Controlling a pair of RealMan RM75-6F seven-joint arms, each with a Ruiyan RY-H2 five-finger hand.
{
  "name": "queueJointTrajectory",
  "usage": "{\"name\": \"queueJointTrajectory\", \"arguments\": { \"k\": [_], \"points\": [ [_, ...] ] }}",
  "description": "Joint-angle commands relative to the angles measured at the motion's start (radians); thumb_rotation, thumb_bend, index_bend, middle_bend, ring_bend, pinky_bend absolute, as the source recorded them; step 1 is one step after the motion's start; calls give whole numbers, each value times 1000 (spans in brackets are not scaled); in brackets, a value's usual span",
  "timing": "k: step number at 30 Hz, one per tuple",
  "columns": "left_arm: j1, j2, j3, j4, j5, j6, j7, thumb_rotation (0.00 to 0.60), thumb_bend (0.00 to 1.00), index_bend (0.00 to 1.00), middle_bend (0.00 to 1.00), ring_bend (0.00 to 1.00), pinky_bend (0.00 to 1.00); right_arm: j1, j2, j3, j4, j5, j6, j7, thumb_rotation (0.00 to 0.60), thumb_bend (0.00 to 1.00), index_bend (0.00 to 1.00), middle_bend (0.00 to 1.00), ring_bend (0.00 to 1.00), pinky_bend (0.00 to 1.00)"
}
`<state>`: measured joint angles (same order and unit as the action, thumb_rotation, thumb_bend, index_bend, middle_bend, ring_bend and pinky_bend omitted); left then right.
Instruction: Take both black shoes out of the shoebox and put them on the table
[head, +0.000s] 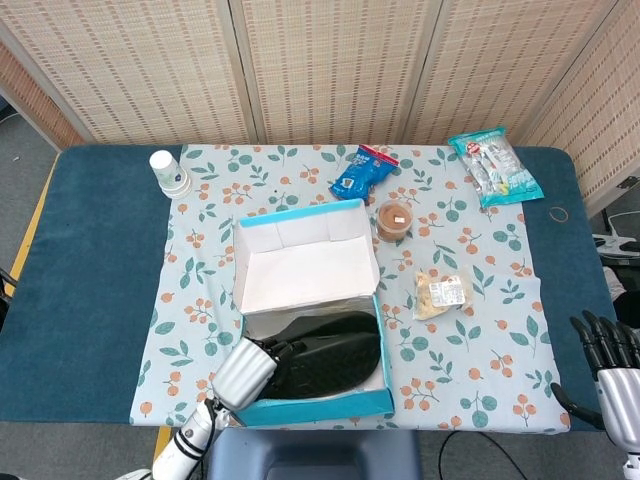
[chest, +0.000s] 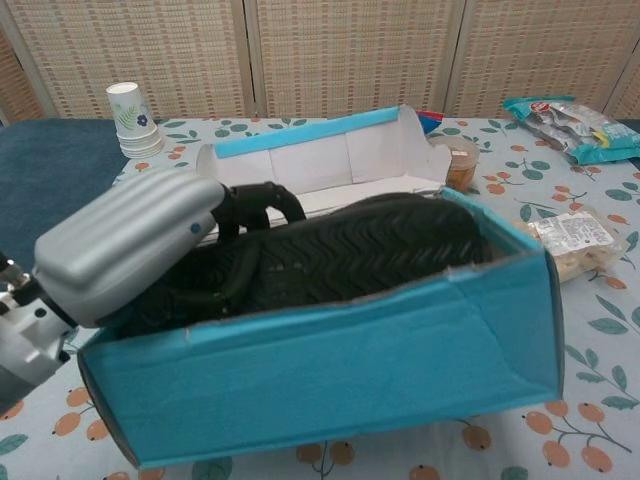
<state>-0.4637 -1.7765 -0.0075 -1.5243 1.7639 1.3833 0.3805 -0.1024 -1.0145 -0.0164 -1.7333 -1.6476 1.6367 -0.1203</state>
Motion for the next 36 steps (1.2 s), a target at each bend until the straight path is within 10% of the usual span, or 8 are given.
{"name": "queueJointTrajectory", "arguments": {
  "k": [1, 11, 19, 22, 27, 36],
  "points": [
    [-15, -14, -43, 77, 50, 66, -76, 600, 705, 967, 974, 911, 915, 2, -1, -1, 0, 0, -4, -3, 511, 171, 0, 0, 0, 0],
    [-9, -98, 11, 359, 130, 156, -151, 600, 704, 968, 976, 912, 913, 16, -15, -9, 10, -50, -7, 1, 511, 172, 0, 0, 0, 0],
    [-15, -107, 25, 351, 151, 163, -144, 600, 704, 969, 975, 911, 913, 92, -50, -19, 47, -231, -20, 35, 511, 171, 0, 0, 0, 0],
    [-25, -111, 23, 329, 162, 162, -130, 600, 705, 969, 975, 911, 913, 227, -37, -22, -10, -376, -186, -23, 513, 172, 0, 0, 0, 0],
    [-56, -103, -16, 292, 174, 168, -109, 600, 705, 968, 976, 911, 913, 357, -21, -17, -136, -382, -453, -156, 514, 172, 0, 0, 0, 0],
    [-106, 38, -149, 249, 160, 247, -170, 600, 704, 968, 975, 911, 911, 286, 3, -44, -143, -327, -333, -159, 515, 172, 0, 0, 0, 0]
  ]
}}
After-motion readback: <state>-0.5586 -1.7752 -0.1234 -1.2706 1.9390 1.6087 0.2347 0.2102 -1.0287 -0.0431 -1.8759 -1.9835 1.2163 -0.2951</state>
